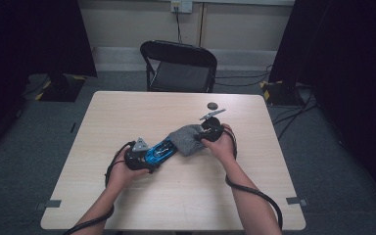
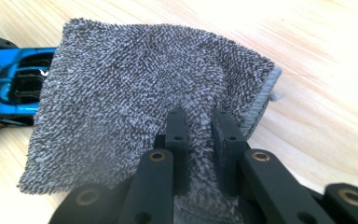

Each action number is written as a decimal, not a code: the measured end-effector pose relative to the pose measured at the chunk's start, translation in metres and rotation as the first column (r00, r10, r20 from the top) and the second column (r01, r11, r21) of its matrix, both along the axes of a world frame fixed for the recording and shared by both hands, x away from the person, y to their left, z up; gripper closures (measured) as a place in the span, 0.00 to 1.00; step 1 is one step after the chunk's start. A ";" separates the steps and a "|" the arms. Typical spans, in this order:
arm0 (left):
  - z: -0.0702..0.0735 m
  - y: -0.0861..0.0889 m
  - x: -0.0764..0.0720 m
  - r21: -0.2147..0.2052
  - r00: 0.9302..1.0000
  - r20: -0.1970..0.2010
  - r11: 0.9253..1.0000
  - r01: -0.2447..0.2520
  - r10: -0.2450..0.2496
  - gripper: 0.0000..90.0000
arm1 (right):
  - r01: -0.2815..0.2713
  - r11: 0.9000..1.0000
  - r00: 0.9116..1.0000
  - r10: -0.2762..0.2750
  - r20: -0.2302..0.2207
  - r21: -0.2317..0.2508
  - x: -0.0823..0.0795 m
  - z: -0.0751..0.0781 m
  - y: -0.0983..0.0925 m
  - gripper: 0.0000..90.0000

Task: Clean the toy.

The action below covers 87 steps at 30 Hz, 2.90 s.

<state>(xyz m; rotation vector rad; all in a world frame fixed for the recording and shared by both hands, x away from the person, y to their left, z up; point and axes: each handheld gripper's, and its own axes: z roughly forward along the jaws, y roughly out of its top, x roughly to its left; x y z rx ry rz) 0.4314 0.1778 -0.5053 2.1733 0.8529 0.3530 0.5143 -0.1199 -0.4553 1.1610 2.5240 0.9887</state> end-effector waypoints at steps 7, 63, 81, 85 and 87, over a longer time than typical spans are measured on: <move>0.000 0.000 0.000 0.000 1.000 0.000 1.000 0.000 0.000 0.28 | 0.026 1.000 1.000 -0.026 -0.001 0.004 -0.002 0.000 -0.013 0.88; 0.000 0.000 0.000 -0.001 1.000 -0.001 1.000 0.000 0.000 0.28 | -0.221 0.972 0.975 0.219 0.034 0.084 -0.036 0.031 0.066 0.88; 0.000 0.000 0.000 0.000 1.000 -0.001 1.000 0.000 0.000 0.28 | -0.203 0.978 0.979 0.204 -0.008 0.041 -0.031 0.009 0.073 0.87; 0.000 0.000 0.000 0.000 1.000 -0.001 1.000 0.000 0.000 0.28 | -0.195 0.980 0.981 0.196 -0.004 0.041 -0.029 0.009 0.069 0.87; 0.000 0.000 0.000 0.000 1.000 0.000 1.000 0.000 0.000 0.28 | -0.172 0.984 0.985 0.172 0.003 0.041 -0.026 0.010 0.063 0.87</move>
